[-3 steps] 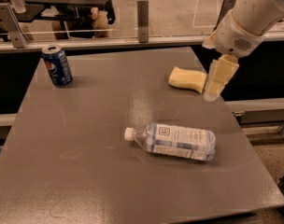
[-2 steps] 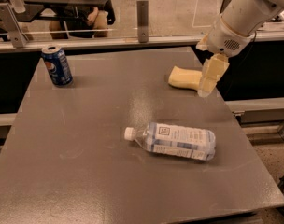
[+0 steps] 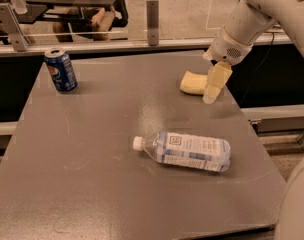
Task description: Pick sponge
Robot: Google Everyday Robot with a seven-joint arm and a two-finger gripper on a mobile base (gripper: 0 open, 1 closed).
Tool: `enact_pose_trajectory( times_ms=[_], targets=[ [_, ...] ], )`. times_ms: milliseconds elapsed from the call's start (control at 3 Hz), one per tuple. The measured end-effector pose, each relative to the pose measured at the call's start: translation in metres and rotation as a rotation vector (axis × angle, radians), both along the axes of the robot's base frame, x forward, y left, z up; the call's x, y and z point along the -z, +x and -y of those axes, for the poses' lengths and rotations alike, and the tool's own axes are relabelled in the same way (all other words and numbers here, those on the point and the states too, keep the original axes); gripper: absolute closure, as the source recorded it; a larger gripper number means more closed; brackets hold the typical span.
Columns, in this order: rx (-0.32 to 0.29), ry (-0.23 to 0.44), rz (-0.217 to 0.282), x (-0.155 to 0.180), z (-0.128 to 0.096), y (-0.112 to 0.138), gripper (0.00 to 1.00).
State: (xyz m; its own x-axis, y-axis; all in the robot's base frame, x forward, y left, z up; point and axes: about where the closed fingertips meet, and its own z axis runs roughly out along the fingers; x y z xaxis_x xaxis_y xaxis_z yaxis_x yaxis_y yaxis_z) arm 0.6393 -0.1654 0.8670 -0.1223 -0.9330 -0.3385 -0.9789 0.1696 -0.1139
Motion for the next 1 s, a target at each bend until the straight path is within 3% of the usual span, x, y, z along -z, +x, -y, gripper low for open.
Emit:
enact_pose_trajectory(
  times_ms=[1000],
  targets=[
    [-0.011, -0.034, -0.042, 0.03, -0.007, 0.018, 0.04]
  ],
)
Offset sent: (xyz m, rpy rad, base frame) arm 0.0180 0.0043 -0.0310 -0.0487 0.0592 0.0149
